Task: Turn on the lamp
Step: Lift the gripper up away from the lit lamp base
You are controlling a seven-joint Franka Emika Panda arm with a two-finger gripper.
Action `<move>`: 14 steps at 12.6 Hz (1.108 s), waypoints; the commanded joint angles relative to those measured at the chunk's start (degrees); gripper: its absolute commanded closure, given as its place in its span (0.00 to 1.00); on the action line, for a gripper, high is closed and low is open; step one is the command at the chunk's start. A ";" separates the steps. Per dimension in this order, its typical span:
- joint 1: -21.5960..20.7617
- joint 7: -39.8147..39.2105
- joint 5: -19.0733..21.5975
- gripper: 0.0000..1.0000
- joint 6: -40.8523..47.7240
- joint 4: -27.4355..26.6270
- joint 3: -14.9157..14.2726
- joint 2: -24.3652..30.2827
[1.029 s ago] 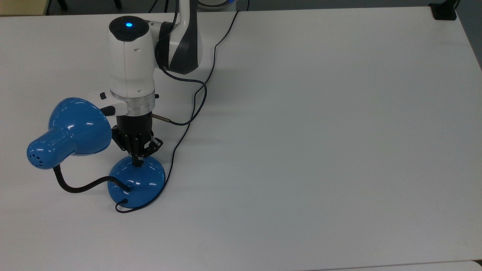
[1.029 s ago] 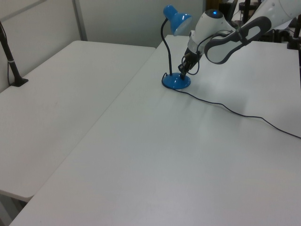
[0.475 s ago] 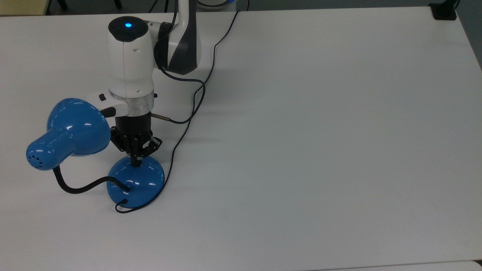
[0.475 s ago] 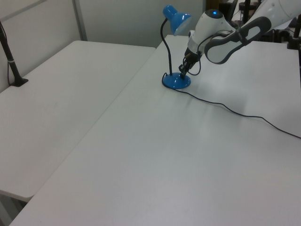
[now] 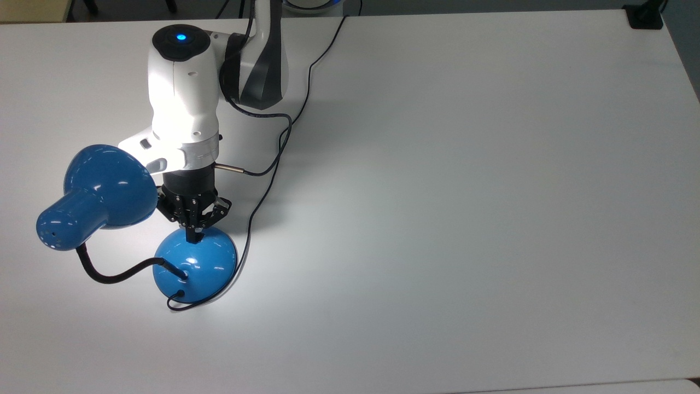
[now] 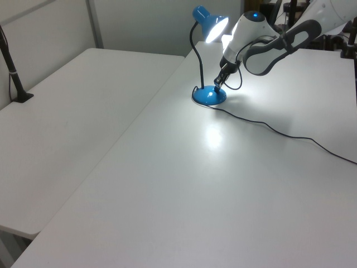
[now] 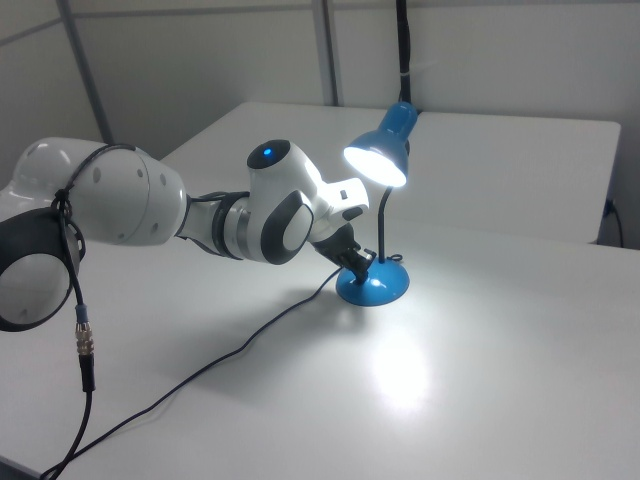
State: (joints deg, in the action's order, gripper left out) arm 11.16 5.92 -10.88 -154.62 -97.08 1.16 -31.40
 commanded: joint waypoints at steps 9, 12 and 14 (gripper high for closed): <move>-2.02 1.46 -0.01 1.00 26.25 -3.38 5.77 13.19; -5.17 1.20 -0.02 0.97 35.76 -3.30 6.40 19.07; -7.72 0.67 -0.02 0.91 42.35 -3.29 6.22 23.38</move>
State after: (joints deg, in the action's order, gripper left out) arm 6.41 6.40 -10.87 -118.99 -97.55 7.93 -14.99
